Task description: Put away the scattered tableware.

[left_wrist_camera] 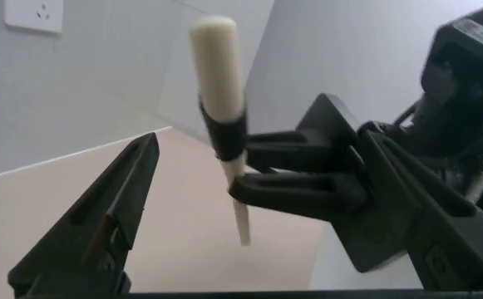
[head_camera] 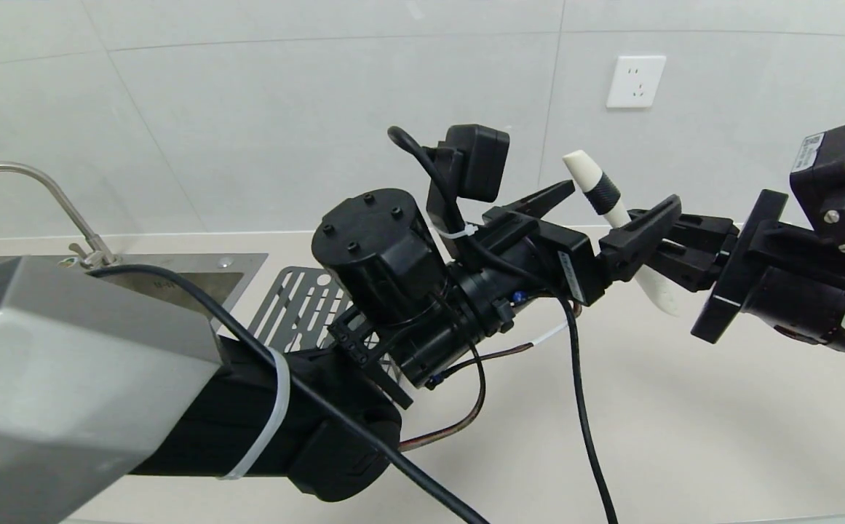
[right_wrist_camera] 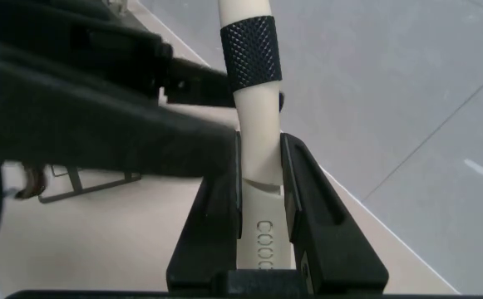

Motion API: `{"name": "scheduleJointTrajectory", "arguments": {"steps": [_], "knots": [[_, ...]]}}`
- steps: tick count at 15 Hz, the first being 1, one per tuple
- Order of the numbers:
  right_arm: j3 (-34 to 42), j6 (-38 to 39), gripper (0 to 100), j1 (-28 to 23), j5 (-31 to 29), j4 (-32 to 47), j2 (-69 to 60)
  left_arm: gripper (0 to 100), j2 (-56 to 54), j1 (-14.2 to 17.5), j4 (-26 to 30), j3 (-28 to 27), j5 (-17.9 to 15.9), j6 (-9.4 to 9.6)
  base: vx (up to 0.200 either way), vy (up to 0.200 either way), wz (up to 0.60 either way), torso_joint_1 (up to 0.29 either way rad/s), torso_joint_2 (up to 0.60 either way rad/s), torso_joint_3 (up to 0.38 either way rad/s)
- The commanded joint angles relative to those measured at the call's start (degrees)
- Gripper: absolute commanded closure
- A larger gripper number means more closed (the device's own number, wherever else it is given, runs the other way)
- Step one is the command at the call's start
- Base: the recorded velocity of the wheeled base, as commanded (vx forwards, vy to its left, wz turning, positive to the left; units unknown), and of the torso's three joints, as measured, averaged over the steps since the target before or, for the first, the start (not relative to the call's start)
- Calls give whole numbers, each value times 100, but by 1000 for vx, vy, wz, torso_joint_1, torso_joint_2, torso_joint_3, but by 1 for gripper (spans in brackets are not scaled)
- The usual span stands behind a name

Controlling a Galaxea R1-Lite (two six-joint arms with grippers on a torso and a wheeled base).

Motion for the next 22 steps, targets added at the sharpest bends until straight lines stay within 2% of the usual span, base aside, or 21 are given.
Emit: {"name": "scheduleJointTrajectory", "arguments": {"steps": [1, 3, 4, 6, 8, 12, 13, 17, 19, 20, 22], "knots": [[0, -3, 100, 2, 1, -2, 10, 0, 42, 33, -10, -50, -41, 95, 0, 0, 0, 0, 0, 0], [0, -38, 100, 2, 1, -20, 1, 0, 42, 24, -10, -50, -270, 262, 0, 0, 0, 0, 0, 0], [0, -38, 100, 2, 1, -20, 1, 0, 42, 24, -36, -41, -331, 280, 0, 0, 0, 0, 0, 0], [0, -38, 100, 2, 10, -20, 1, 0, 51, 24, -168, -41, -410, 280, 0, 0, 0, 0, 0, 0], [0, -47, 100, 2, 10, -20, 1, 0, 42, 24, -247, -23, -665, 271, 0, 0, 0, 0, 0, 0], [0, -73, 100, 2, 62, -20, 1, 0, 86, 24, -256, -50, -665, 262, 0, 0, 0, 0, 0, 0], [0, -73, 100, 2, 62, -28, 1, 100, 86, 24, -256, -50, -656, 262, 0, 0, 0, 0, 0, 0], [-18, -82, 100, 2, 80, -28, 1, 100, 86, 24, -265, -102, -665, 253, 0, 0, 0, 0, 0, 0], [-44, -64, 100, 2, 238, -28, 1, 100, 156, 24, -283, -471, -656, 253, 0, 0, 0, 0, 0, 0], [-80, -47, 0, 2, 335, -46, 1, 100, 183, 24, -283, -515, -656, 253, 0, 0, 0, 0, 0, 0], [-62, -38, 0, 2, 414, -46, -16, 100, 191, 33, -283, -507, -639, 262, 0, 0, 0, 0, 0, 0]]}}
